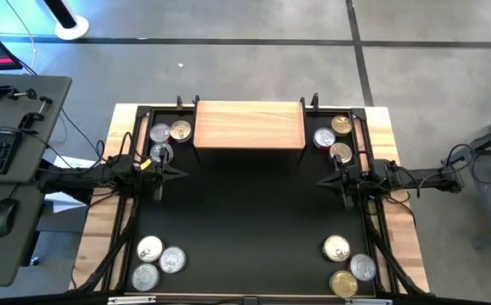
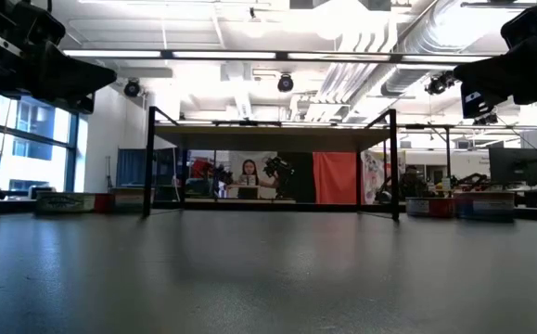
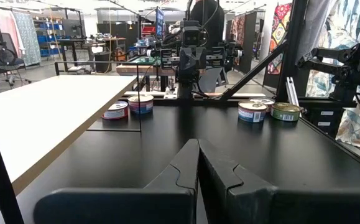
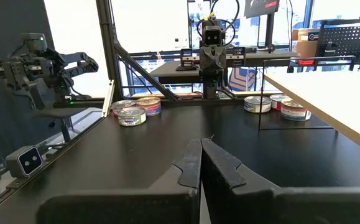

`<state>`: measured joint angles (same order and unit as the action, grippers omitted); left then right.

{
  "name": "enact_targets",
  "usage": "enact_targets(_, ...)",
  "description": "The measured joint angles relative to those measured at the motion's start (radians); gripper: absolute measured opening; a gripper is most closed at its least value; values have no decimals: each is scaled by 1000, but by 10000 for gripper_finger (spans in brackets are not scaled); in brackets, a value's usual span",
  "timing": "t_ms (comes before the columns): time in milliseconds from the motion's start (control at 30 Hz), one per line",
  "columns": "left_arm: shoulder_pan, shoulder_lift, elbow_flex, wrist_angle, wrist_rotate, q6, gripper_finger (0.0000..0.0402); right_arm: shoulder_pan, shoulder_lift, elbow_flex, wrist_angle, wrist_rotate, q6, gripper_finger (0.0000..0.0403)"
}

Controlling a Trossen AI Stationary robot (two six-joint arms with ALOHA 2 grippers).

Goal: Stack canned seafood by type on shelf

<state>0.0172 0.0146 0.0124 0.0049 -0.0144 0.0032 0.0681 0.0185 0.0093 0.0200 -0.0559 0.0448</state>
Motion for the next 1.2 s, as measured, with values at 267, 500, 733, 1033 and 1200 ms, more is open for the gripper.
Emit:
enact_targets(267,0,0,0,0,0,0,0,0,0,0,0,0,0,0)
enact_targets(500,0,0,0,0,0,0,0,0,0,0,0,0,0,0)
enact_targets(733,0,0,0,0,0,0,0,0,0,0,0,0,0,0)
enact_targets(1033,0,0,0,0,0,0,0,0,0,0,9,14,5,0)
enact_targets(1200,0,0,0,0,0,0,0,0,0,0,322,239,362,0)
